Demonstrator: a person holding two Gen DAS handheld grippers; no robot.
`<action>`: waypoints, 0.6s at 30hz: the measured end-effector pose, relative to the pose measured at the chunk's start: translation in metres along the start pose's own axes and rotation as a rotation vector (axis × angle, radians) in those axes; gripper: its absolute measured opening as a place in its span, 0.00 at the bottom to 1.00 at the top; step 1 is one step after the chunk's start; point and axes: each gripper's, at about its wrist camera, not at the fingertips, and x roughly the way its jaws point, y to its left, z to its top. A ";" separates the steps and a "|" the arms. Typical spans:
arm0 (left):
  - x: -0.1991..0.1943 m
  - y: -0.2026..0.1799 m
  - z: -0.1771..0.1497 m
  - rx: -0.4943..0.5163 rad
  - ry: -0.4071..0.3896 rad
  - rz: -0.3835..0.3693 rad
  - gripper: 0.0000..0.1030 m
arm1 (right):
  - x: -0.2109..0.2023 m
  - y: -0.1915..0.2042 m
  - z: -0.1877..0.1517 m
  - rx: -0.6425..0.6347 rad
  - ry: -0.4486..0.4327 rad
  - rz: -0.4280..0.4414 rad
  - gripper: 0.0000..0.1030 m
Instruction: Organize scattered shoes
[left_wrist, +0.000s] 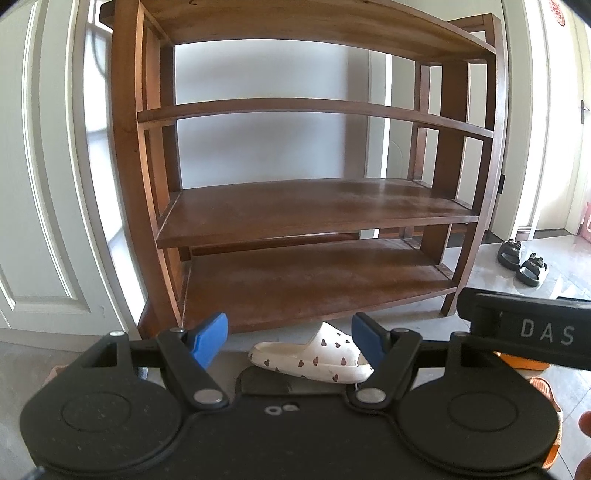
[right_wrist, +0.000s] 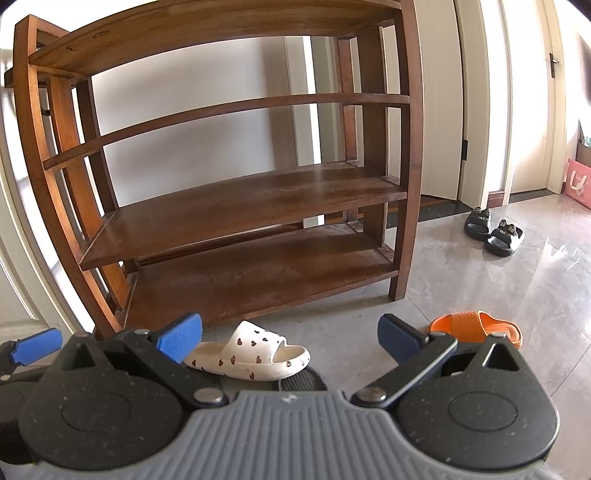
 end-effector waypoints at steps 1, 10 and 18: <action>0.001 0.005 -0.001 -0.002 0.000 -0.005 0.72 | 0.001 0.001 0.000 0.000 -0.001 -0.001 1.00; -0.004 -0.001 -0.004 0.002 -0.006 -0.006 0.72 | 0.002 0.008 0.000 -0.002 -0.010 -0.008 1.00; -0.004 0.006 0.000 -0.001 -0.007 -0.016 0.72 | -0.003 0.000 -0.004 -0.005 -0.030 -0.004 1.00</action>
